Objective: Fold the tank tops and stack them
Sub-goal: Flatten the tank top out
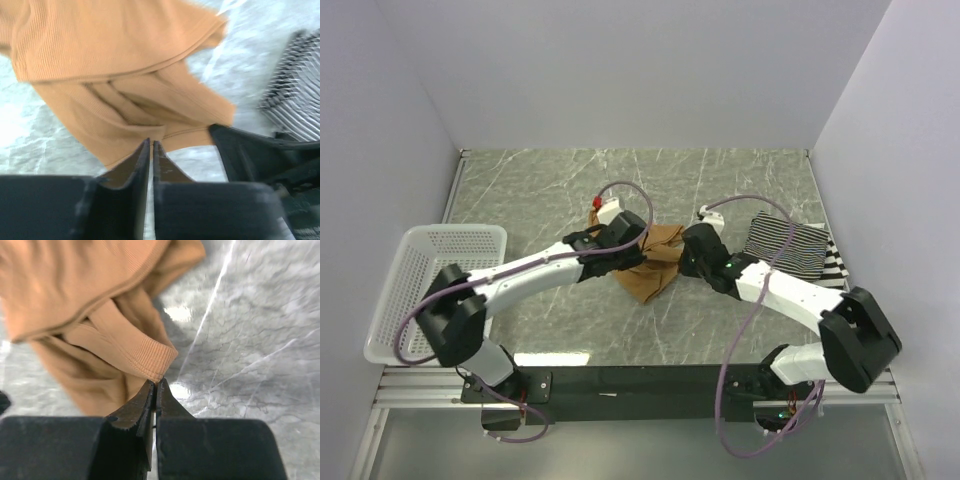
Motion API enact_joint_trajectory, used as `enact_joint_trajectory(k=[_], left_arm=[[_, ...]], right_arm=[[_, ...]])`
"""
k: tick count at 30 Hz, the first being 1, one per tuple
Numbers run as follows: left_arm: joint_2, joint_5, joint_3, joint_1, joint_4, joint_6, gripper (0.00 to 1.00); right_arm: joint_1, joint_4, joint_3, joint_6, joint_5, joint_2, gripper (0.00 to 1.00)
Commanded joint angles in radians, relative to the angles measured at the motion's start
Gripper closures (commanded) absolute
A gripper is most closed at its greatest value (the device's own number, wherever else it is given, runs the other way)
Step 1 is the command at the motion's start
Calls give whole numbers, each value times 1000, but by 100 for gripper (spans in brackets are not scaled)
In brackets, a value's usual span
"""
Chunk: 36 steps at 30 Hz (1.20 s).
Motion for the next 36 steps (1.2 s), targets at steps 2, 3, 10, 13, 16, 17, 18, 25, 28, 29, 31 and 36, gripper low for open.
enact_joint_trajectory(k=[2,3,10,13,16,17,18,25,28,29,31,36], left_arm=[[-1,-6,45,4,-13,21,77],[23,0,62,-2,-30,5,69],[157,36,82,-67,-58,-336,59],[189,13,109,-82,-76,-412,54],[214,-24,151,-87,-117,-463,51],[218,-29,157,-87,-117,-473,50],[223,-32,171,-88,-117,-487,50],[333,-47,280,-87,-251,-558,53],[356,-43,292,-87,-266,-569,54],[359,-38,293,-88,-265,-570,55],[375,-36,303,-88,-277,-579,56],[393,-12,310,-84,-306,-592,57]], right_arm=[[-7,-67,49,-14,58,-88,100],[-5,-70,50,-12,53,-91,100],[-7,-44,0,18,46,-59,100],[-7,-27,-28,31,53,-48,100],[-7,-16,-48,46,52,-31,100],[-7,-7,-56,52,50,-28,100],[-7,-4,-63,60,50,-22,100],[-18,27,-109,89,47,21,100],[-19,32,-111,87,44,24,100],[-21,33,-111,87,44,24,100],[-22,36,-109,84,43,29,100],[-32,42,-113,81,35,37,100]])
